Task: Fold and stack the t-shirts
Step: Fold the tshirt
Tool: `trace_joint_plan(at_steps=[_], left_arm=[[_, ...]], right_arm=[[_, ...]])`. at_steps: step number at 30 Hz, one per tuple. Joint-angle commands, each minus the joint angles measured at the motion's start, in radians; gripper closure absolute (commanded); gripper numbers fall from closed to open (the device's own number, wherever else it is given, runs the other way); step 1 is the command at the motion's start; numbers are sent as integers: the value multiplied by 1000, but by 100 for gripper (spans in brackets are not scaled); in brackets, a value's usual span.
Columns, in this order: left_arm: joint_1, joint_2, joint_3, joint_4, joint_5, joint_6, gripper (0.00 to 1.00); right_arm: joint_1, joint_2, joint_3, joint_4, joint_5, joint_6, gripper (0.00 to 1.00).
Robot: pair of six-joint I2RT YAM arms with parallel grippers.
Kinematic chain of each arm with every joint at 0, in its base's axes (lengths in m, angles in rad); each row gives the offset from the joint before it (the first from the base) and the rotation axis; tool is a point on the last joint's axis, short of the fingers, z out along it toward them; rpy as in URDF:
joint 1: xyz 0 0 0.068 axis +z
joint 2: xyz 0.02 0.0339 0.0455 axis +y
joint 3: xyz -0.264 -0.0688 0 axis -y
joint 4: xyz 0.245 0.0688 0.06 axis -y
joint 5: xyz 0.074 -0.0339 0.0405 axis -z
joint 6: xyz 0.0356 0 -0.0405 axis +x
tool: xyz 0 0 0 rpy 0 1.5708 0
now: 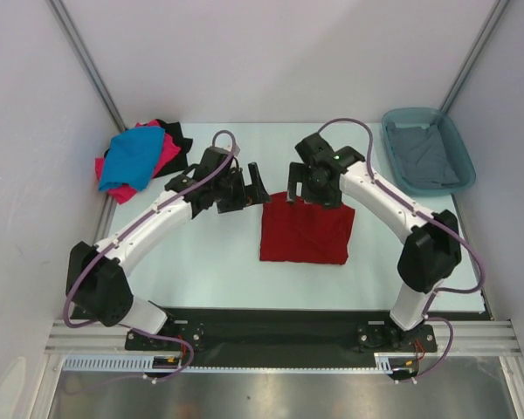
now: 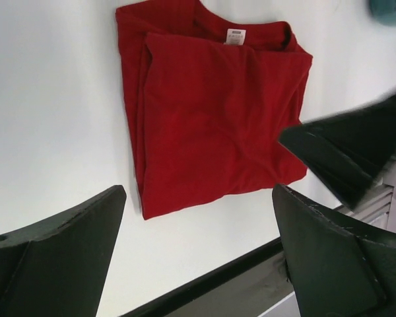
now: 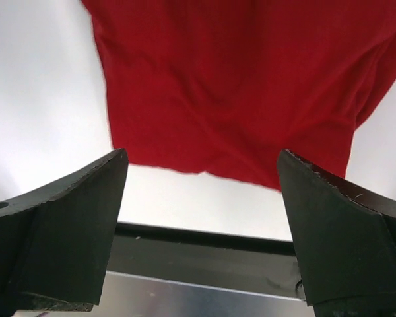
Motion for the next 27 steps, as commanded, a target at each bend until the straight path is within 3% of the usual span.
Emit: trace_joint_plan(at_steps=[1, 4, 8, 10, 18, 27], left_arm=[[-3, -22, 10, 53, 24, 2, 0], [-5, 17, 53, 10, 47, 1, 0], [-3, 6, 9, 117, 110, -16, 0], [-3, 32, 42, 87, 122, -10, 0], [20, 5, 93, -194, -81, 136, 0], [100, -48, 15, -209, -66, 211, 0]], right_arm=[[-6, 56, 33, -12, 51, -79, 0], [-32, 62, 22, 16, 14, -96, 0], [-37, 100, 38, 1, 51, -134, 0], [-43, 135, 72, -31, 68, -155, 0], [-66, 182, 262, -152, 198, -163, 1], [-75, 159, 298, -260, 249, -161, 0]])
